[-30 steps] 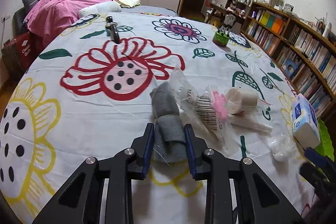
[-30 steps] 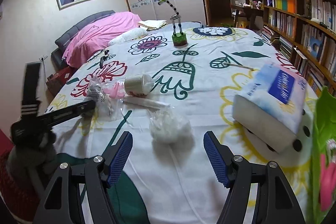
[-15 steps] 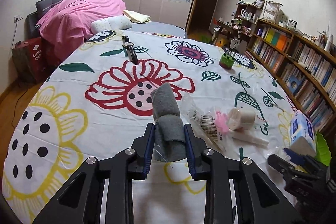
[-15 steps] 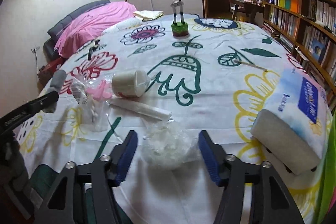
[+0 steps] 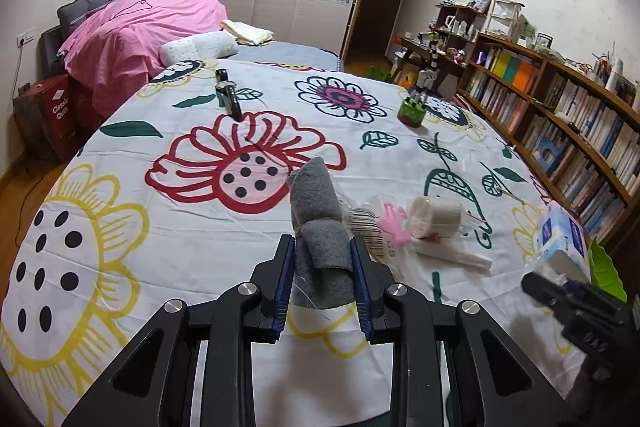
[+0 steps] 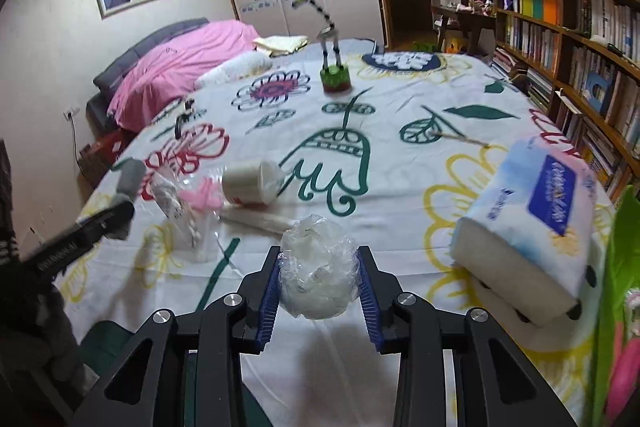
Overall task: Organize soft objects
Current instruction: 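Drop the clear bag into the green tray with the right tool while the left carries the sock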
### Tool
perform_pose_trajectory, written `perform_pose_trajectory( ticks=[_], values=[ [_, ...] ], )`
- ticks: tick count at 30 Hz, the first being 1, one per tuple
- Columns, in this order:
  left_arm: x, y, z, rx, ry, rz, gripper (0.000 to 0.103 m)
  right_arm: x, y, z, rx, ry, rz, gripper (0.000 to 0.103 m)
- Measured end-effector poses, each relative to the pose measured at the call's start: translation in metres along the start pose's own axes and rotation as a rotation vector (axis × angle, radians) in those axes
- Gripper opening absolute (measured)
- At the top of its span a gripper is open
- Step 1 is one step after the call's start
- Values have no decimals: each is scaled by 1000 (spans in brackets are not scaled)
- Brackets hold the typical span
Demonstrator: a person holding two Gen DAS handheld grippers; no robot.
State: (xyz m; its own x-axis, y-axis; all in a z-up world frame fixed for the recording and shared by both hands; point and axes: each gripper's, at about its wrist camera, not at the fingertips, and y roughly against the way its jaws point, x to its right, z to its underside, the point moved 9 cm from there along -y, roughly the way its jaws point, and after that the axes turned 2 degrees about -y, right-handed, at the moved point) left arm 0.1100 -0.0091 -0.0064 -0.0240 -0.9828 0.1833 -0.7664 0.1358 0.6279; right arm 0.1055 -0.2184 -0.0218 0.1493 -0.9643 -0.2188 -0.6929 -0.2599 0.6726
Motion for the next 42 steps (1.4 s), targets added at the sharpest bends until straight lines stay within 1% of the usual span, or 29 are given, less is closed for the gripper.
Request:
perform_pose_trajectory(
  ticks=[4,10,17,25,27,28,29,32,37,42],
  values=[
    [8,2,2,-1,-14,18,28,12,18,-7,41,-24,15,38],
    [19,3,5,-9,-35,38,28,48,49,-12,106,-70,88,38],
    [31,5,11,-16,-54,55,28,102,69,-4,118,-155,188,38],
    [43,8,17,-26,-66,70,28,154,89,5,134,-262,252,40],
    [45,8,19,-28,-68,74,28,166,93,5,139,-292,265,45],
    [47,9,20,-30,-70,77,28,172,95,6,145,-309,273,51],
    [49,9,21,-31,-70,79,28,178,98,7,153,-323,282,55],
    [53,9,23,-36,-69,83,28,193,107,11,175,-353,308,60],
    [60,8,27,-46,-68,88,28,209,118,21,186,-373,346,61],
    [78,11,28,-49,-80,113,28,217,128,28,199,-360,383,62]
  ],
)
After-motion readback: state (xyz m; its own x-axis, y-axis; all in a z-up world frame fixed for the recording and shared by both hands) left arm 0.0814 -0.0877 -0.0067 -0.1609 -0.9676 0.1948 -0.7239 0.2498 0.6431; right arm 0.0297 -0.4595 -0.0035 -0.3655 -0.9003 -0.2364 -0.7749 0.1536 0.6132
